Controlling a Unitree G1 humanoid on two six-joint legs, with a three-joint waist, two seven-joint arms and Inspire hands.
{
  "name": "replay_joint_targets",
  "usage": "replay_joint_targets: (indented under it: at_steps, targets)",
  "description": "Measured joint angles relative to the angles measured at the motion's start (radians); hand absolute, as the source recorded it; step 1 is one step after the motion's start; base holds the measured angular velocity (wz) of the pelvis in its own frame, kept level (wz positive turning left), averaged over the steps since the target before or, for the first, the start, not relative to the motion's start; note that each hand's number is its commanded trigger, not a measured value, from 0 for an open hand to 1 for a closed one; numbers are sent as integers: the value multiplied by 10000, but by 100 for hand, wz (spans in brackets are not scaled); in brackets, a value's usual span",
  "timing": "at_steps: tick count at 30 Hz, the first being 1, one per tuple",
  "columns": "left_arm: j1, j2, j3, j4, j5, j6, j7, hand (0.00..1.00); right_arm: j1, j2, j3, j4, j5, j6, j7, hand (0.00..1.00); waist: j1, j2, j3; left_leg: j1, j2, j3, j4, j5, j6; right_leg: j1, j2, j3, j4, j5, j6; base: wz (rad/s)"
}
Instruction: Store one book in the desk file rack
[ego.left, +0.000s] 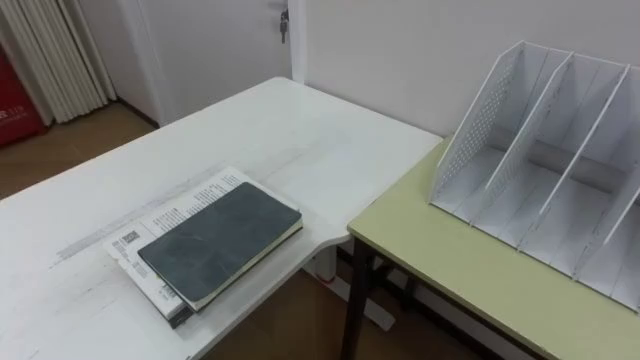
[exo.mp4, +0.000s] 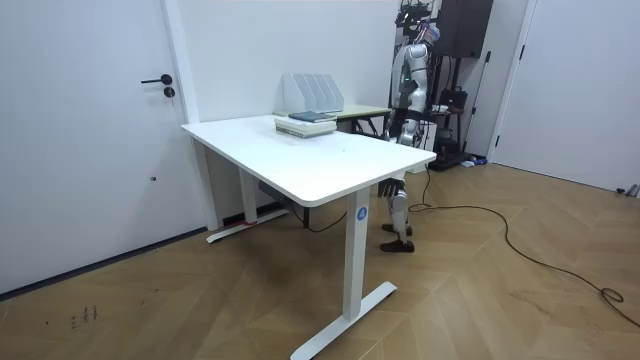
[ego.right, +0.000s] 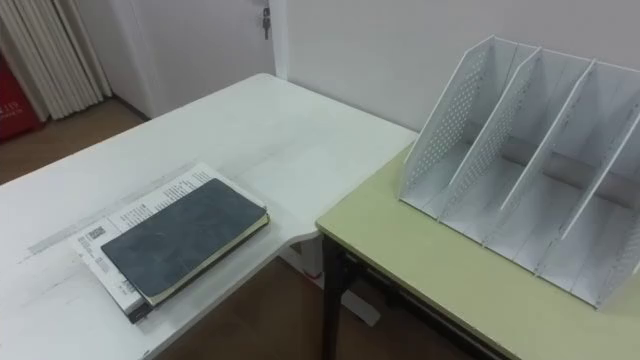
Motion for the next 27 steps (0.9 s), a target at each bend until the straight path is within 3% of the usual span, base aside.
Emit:
replay_joint_targets:
  at_steps: [17,27]
  targets:
    - [53,15,-72,26,160,-124,55,0,10,-3,39,0,-16,-156,24,0,-108,25,-14,3,-3,-1,6,0,1,7,-1,19,-9,0,1,0]
    - [-352,13,-728,-1067,2680,-384,419,0,5,-13,518,-23,-186,-602,15,0,-269,16,-22,-59,-6,31,27,2,3,-70,24,148,-69,-2,4,-1]
